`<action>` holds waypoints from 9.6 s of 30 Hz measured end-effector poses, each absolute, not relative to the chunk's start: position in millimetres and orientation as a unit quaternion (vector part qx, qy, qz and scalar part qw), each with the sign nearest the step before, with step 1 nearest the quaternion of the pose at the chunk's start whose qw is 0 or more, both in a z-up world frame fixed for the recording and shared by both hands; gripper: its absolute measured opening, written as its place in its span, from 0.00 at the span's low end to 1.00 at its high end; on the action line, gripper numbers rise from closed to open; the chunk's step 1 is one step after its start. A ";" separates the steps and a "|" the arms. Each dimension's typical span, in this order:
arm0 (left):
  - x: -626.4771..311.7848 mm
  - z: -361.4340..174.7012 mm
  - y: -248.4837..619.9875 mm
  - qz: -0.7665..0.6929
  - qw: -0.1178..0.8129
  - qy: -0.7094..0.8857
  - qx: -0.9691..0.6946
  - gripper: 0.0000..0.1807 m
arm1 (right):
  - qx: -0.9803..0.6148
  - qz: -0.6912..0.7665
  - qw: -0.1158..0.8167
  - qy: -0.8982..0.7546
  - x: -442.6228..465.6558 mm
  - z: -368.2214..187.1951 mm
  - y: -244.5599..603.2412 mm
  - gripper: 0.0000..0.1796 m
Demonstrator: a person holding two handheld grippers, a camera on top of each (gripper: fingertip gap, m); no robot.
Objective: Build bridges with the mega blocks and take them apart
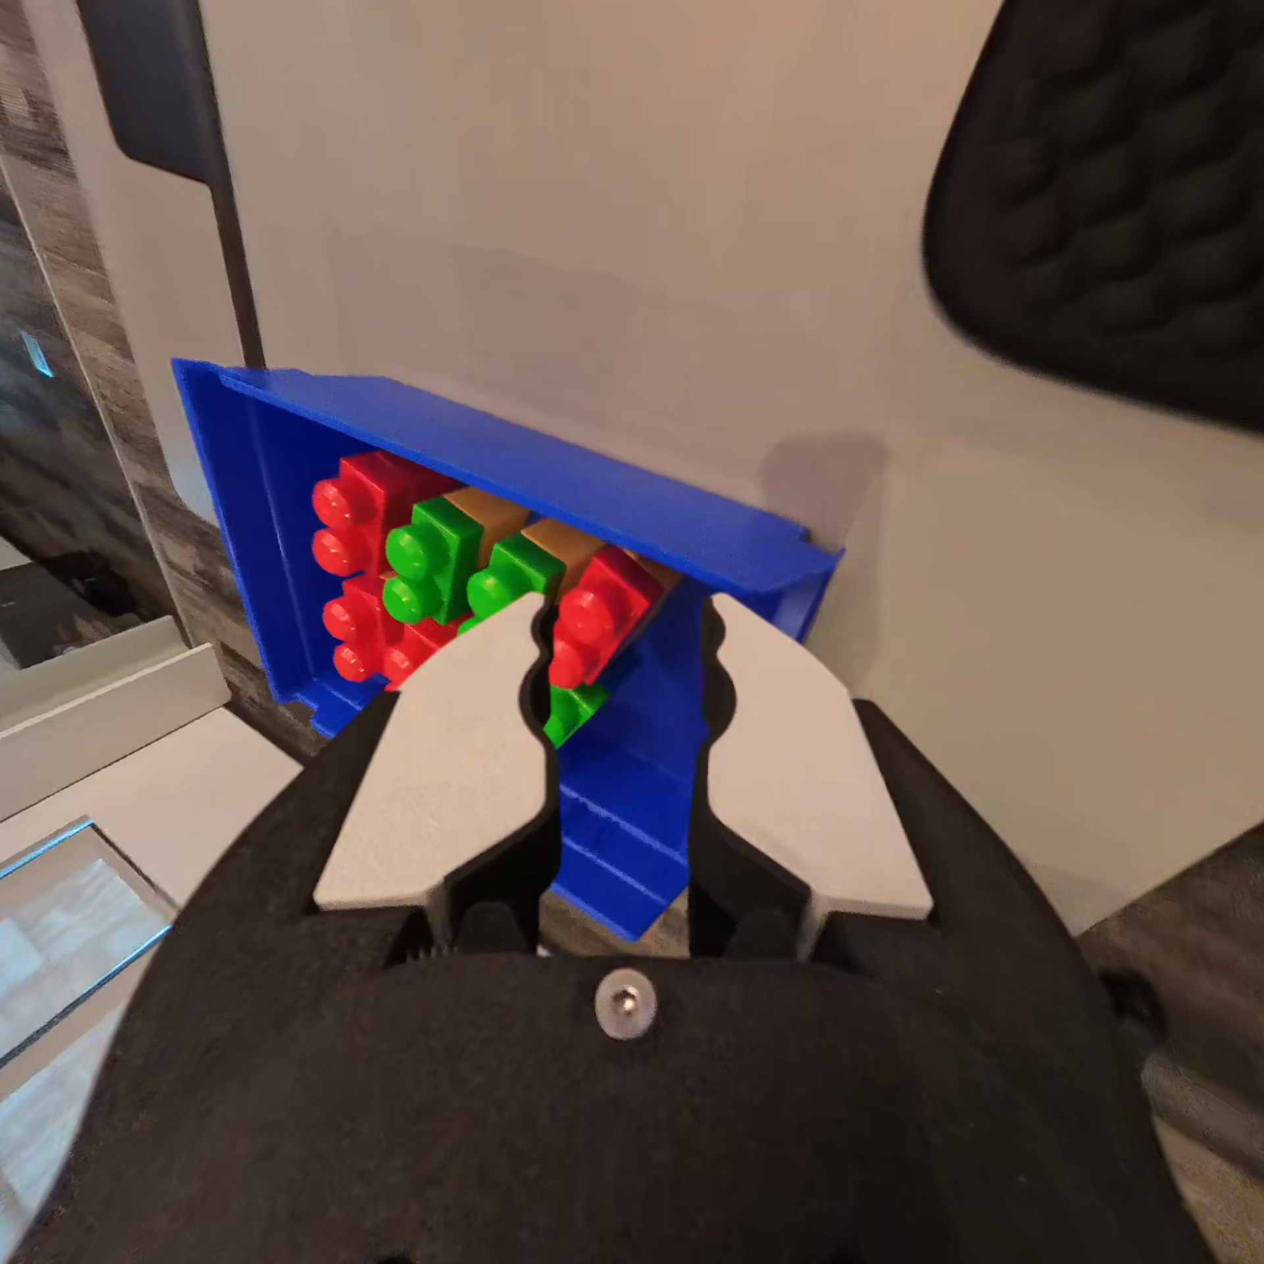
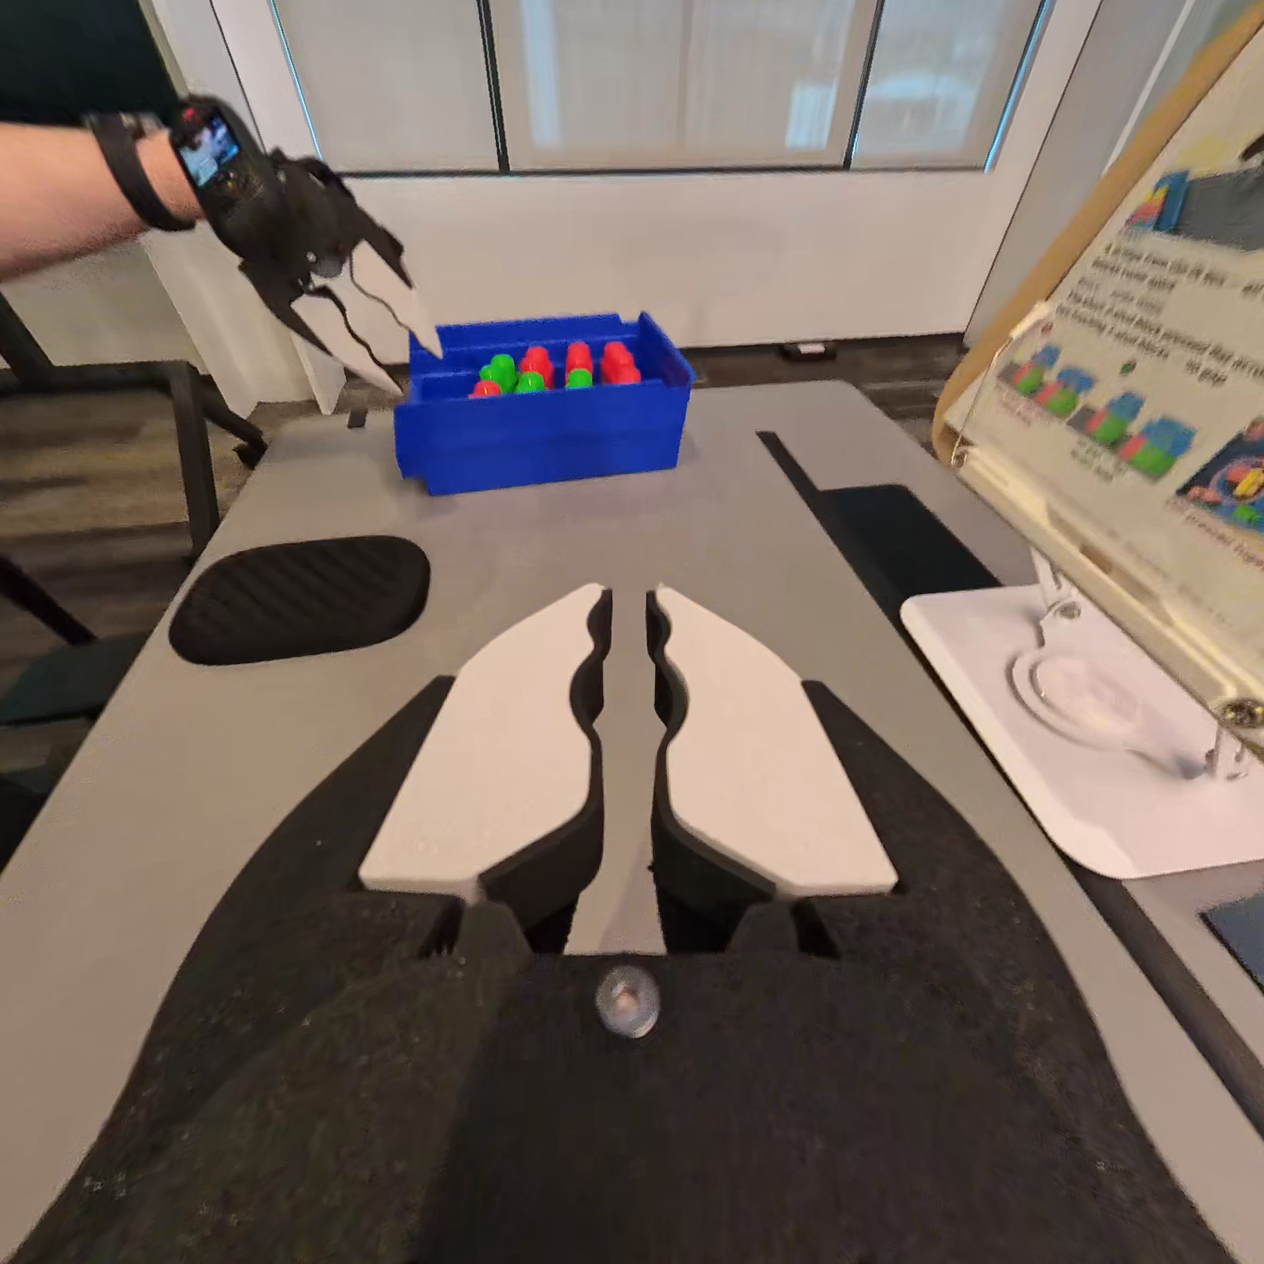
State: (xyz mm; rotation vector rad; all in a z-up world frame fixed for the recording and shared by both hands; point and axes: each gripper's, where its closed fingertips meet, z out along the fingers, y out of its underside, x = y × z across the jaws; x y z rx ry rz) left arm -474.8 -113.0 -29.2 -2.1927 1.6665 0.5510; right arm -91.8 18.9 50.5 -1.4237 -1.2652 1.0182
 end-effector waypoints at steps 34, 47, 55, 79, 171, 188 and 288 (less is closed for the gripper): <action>-544.6 -117.4 -75.6 0.127 0.080 0.661 -0.735 0.25 | -0.589 0.472 0.430 -0.495 -75.9 36.1 18.4 0.06; -552.5 -131.2 -69.2 0.132 0.073 0.639 -0.754 0.26 | -0.588 0.479 0.408 -0.508 -81.2 29.3 13.5 0.06; -545.9 -95.4 -75.3 0.117 0.114 0.589 -0.792 0.23 | -0.585 0.494 0.402 -0.502 -78.6 28.6 15.1 0.07; -175.7 66.6 -51.2 -0.247 0.345 0.508 -0.749 0.22 | -0.542 0.453 0.477 -0.523 -159.4 95.6 -42.8 0.33; -75.1 75.5 12.7 -0.545 0.453 0.389 -0.588 0.19 | -0.586 0.518 0.433 -0.448 -72.2 68.5 16.5 0.20; -79.2 89.5 13.9 -0.556 0.482 0.366 -0.570 0.19 | -0.572 0.530 0.448 -0.437 -76.4 77.4 16.2 0.20; -95.5 100.8 1.0 -0.557 0.462 0.399 -0.563 0.19 | -0.574 0.528 0.434 -0.450 -91.2 88.6 1.7 0.19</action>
